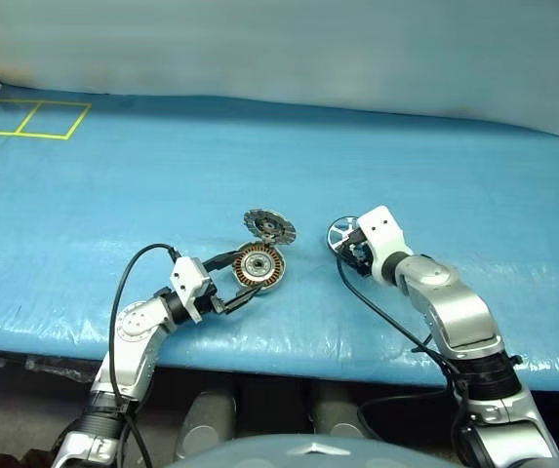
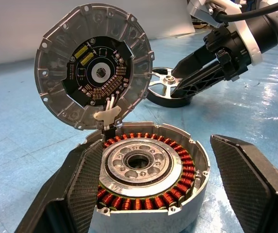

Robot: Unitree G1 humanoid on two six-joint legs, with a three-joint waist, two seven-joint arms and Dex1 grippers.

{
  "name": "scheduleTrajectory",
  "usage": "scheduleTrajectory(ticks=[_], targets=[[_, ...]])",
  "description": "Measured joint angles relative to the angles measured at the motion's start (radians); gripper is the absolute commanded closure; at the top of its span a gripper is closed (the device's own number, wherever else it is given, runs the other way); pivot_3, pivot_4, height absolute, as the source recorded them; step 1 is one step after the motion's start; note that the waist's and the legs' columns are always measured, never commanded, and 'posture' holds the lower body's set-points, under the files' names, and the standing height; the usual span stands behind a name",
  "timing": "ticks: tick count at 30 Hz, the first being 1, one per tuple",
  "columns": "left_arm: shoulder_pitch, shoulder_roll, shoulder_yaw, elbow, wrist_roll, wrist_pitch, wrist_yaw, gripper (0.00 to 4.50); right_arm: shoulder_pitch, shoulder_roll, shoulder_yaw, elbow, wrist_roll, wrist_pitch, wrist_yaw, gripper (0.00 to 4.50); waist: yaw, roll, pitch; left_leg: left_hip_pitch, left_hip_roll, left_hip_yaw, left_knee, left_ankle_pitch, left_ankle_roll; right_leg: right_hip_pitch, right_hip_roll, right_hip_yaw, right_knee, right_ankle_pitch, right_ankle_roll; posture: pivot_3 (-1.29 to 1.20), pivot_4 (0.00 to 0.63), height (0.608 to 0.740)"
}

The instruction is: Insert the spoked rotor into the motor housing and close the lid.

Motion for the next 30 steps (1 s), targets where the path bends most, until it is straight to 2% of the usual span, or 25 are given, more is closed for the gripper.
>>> scheduleTrajectory(ticks=[2, 4, 9, 14, 23, 30], targets=[[0.000, 0.005, 0.001, 0.000, 0.000, -0.001, 0.000, 0.64, 0.000, 0.001, -0.001, -0.001, 0.002, -0.006, 0.002, 2.98, 0.000, 0.000, 0.000, 0.000, 0.000, 0.000, 0.000, 0.000, 0.000, 0.000, 0.000, 0.000, 0.000, 0.000, 0.000, 0.00, 0.150, 0.740], [-0.001, 0.006, 0.003, 0.000, 0.000, -0.004, -0.001, 0.64, -0.004, 0.001, -0.001, -0.009, 0.002, -0.011, 0.003, 3.37, -0.001, -0.001, -0.001, 0.002, 0.000, 0.000, 0.000, 0.000, 0.000, 0.002, 0.000, 0.000, 0.000, 0.000, 0.000, 0.00, 0.150, 0.740], [-0.001, 0.007, 0.005, 0.000, 0.000, -0.010, -0.002, 0.64, 0.004, 0.004, -0.004, -0.011, 0.002, -0.021, -0.003, 3.37, -0.001, -0.002, -0.002, 0.002, 0.000, 0.000, 0.001, 0.000, 0.000, 0.002, 0.000, 0.000, 0.000, 0.000, 0.000, 0.00, 0.150, 0.740], [0.000, 0.013, 0.010, 0.000, -0.004, -0.010, -0.007, 0.64, 0.059, 0.046, -0.077, -0.050, 0.047, -0.026, -0.004, 3.37, 0.000, -0.002, -0.002, 0.001, 0.000, -0.001, 0.001, 0.000, 0.000, 0.001, 0.000, 0.000, 0.001, 0.000, 0.000, 0.00, 0.150, 0.740], [0.006, 0.027, 0.022, -0.001, -0.057, 0.012, -0.055, 0.64, 0.222, 0.081, -0.214, -0.210, 0.291, -0.054, 0.141, 3.37, 0.000, -0.002, -0.001, 0.000, 0.000, -0.001, 0.000, 0.000, 0.000, 0.001, 0.000, 0.000, 0.000, 0.000, 0.000, 0.00, 0.150, 0.740], [0.000, 0.028, 0.022, -0.001, -0.084, 0.014, -0.083, 0.64, 0.302, 0.007, -0.245, -0.272, 0.439, -0.052, 0.257, 3.37, 0.001, -0.002, -0.001, 0.000, 0.000, -0.001, 0.000, 0.000, 0.000, 0.000, 0.000, 0.000, 0.000, -0.001, -0.001, 0.00, 0.150, 0.740]])
